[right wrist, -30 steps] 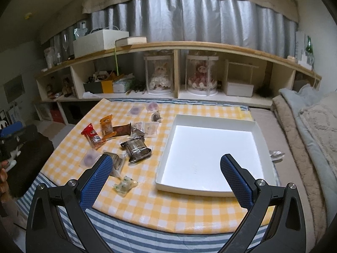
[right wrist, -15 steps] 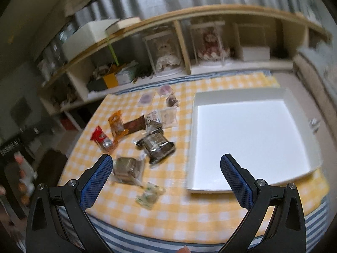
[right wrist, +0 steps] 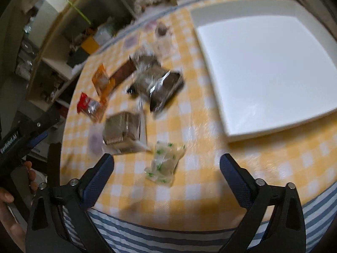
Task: Organize snacks
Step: 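Grasp the purple-ring candy bag with the left gripper while the right grasps the green-dotted candy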
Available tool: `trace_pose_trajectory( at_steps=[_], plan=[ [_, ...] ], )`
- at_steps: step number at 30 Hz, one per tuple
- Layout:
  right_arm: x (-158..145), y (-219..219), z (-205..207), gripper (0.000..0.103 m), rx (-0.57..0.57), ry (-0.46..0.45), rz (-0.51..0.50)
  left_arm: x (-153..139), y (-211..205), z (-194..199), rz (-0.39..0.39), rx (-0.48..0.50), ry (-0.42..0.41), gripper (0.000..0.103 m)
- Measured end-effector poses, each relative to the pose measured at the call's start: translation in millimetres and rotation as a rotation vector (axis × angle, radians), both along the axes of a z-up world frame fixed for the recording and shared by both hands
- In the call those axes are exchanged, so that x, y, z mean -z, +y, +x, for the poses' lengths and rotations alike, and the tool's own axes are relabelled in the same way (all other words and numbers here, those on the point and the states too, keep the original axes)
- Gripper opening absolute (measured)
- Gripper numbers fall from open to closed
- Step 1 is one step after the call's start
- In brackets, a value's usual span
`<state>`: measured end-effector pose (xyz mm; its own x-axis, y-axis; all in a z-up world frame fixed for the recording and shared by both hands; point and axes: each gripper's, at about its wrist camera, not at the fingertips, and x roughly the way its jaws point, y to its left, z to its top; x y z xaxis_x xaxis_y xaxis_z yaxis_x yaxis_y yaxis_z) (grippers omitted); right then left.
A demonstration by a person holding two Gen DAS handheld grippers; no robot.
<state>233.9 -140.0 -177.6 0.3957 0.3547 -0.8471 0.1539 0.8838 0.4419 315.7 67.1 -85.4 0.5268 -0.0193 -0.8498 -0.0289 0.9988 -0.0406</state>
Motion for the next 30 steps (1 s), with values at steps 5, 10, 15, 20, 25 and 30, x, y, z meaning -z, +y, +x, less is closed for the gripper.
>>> trace_pose_trajectory(
  at_steps=[5,10,15,20,25,30],
  plan=[
    [25.2,14.8,3.1,0.079,0.002,0.078,0.046,29.7,-6.8,11.1,0.043,0.068,0.099,0.103],
    [24.0,22.6,5.8,0.068,-0.017,0.052,0.02,56.0,-17.7,22.5,0.091,0.122,0.162,0.091],
    [24.6,23.9,2.9,0.036,-0.03,0.057,-0.034,79.0,-32.8,32.1,0.133,0.165,0.192,0.076],
    [22.5,24.9,1.6,0.033,-0.049,0.052,-0.028,88.8,-40.7,38.0,0.134,0.183,0.194,0.053],
    [14.3,27.8,-1.1,0.031,-0.077,0.011,-0.038,84.6,-36.8,35.0,0.125,0.155,0.193,0.048],
    [2.8,24.0,-2.4,0.03,-0.08,-0.039,-0.062,62.4,-30.0,27.9,0.075,0.107,0.137,0.048]
  ],
)
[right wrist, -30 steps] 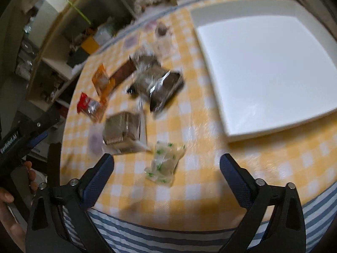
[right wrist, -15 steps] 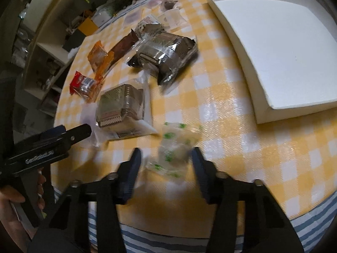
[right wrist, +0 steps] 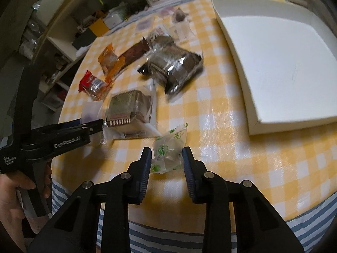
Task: Organize snacks
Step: 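Grasp the purple-ring candy bag with the left gripper while the right grasps the green-dotted candy, then carry both candies into the white tray and open both grippers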
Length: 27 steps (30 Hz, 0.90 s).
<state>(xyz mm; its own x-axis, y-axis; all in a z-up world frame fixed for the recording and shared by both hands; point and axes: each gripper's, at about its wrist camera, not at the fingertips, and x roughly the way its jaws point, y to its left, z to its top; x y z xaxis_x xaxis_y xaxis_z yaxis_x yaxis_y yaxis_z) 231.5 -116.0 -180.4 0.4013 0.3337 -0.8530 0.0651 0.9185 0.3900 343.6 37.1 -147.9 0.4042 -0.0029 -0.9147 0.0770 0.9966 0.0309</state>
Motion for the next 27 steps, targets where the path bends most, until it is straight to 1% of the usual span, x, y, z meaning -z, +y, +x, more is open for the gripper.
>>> trace_pose_trajectory(
  at_steps=[5,8,11,13,14,15,19,22,27],
  plan=[
    [-14.0,-3.8,-0.6,0.029,-0.002,-0.063,-0.028,-25.0,-0.4,-16.2,-0.044,-0.011,-0.067,0.048],
    [-25.0,-3.8,-1.3,0.029,-0.013,-0.109,-0.045,-38.0,-1.0,-29.7,-0.064,-0.01,-0.093,0.048],
    [-31.6,-4.0,-2.3,0.029,-0.025,-0.131,-0.05,-49.1,0.9,-39.1,-0.081,-0.008,-0.106,0.048],
    [-26.7,-3.3,-0.5,0.029,-0.043,-0.105,-0.03,-54.8,3.2,-44.7,-0.095,-0.013,-0.11,0.048],
    [-20.8,-2.9,0.6,0.03,-0.054,-0.074,-0.02,-56.4,3.9,-45.7,-0.101,-0.017,-0.109,0.048],
    [-15.9,-3.2,-0.3,0.032,-0.057,-0.053,-0.02,-57.8,6.0,-48.8,-0.11,-0.023,-0.109,0.048],
    [5.8,-1.5,-0.3,0.033,-0.073,0.034,-0.058,-60.7,10.8,-50.8,-0.136,-0.038,-0.106,0.048],
    [12.5,2.7,1.3,0.034,-0.095,0.048,-0.096,-61.9,13.1,-51.8,-0.148,-0.042,-0.104,0.048],
    [19.1,7.3,2.3,0.035,-0.112,0.066,-0.12,-61.1,14.5,-49.0,-0.164,-0.05,-0.094,0.048]
  ],
)
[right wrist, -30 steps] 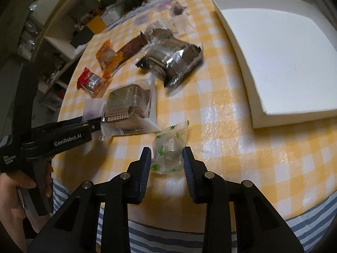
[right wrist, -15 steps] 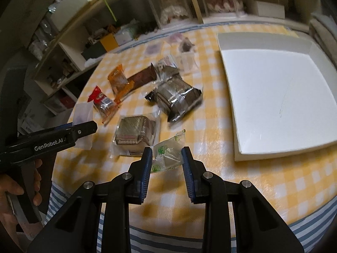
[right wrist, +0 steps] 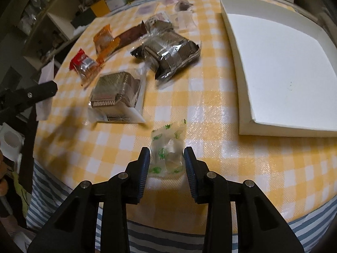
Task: Organize snacks
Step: 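Carry both candies into the white tray and open both grippers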
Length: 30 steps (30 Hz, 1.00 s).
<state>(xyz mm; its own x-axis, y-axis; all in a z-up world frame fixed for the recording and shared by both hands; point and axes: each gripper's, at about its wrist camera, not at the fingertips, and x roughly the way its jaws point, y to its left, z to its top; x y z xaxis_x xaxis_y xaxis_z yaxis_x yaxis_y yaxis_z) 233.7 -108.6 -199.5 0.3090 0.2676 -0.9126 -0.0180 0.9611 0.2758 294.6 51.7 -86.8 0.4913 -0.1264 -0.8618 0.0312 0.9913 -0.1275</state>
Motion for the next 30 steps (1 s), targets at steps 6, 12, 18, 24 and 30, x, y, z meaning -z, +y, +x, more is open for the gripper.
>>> trace_pose_trajectory(
  at_steps=[6,12,18,24,30],
  plan=[
    [-1.7,1.2,-0.1,0.033,-0.008,-0.024,-0.026,-2.8,1.1,-0.7,-0.018,-0.012,-0.008,0.048],
    [-25.5,2.7,-3.7,0.032,-0.025,-0.109,-0.03,-9.8,3.3,-6.6,-0.035,-0.031,-0.035,0.048],
    [-60.2,-5.6,-5.8,0.032,-0.022,-0.209,-0.019,-26.0,-2.6,-17.2,-0.043,-0.026,-0.077,0.048],
    [-103.4,-29.6,-2.3,0.032,0.013,-0.303,-0.003,-60.3,-17.6,-33.3,-0.059,0.002,-0.162,0.048],
    [-138.5,-61.6,-1.9,0.032,0.036,-0.369,-0.015,-85.6,-44.1,-43.5,-0.064,0.031,-0.214,0.049]
  ],
)
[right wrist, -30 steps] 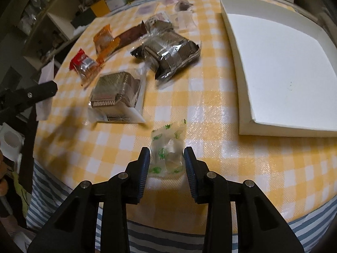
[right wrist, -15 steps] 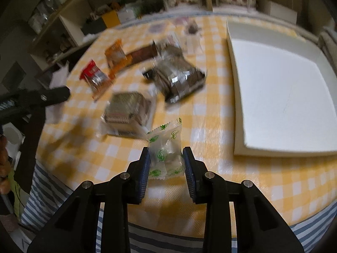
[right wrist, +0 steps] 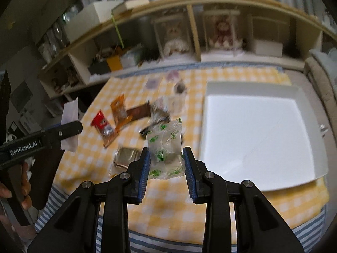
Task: Organize snacks
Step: 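Carry both candies into the white tray and open both grippers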
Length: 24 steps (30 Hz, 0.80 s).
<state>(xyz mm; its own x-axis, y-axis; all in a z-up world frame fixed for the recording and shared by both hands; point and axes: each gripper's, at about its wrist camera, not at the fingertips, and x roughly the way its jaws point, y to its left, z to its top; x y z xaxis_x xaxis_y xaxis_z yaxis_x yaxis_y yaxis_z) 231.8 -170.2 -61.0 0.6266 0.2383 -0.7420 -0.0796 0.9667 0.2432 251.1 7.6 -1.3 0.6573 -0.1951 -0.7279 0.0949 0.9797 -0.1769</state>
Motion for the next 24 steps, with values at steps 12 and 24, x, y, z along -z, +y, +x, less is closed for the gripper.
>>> trace_pose_trajectory(
  at_steps=[12,24],
  plan=[
    [-32.7,-96.3,-3.2,0.032,0.107,-0.037,-0.024,5.3,-109.3,23.5,-0.003,0.135,0.024,0.049],
    [8.4,-204.0,5.2,0.032,0.241,0.131,-0.041,73.7,-202.9,101.7,-0.017,0.19,0.179,0.05]
  ],
)
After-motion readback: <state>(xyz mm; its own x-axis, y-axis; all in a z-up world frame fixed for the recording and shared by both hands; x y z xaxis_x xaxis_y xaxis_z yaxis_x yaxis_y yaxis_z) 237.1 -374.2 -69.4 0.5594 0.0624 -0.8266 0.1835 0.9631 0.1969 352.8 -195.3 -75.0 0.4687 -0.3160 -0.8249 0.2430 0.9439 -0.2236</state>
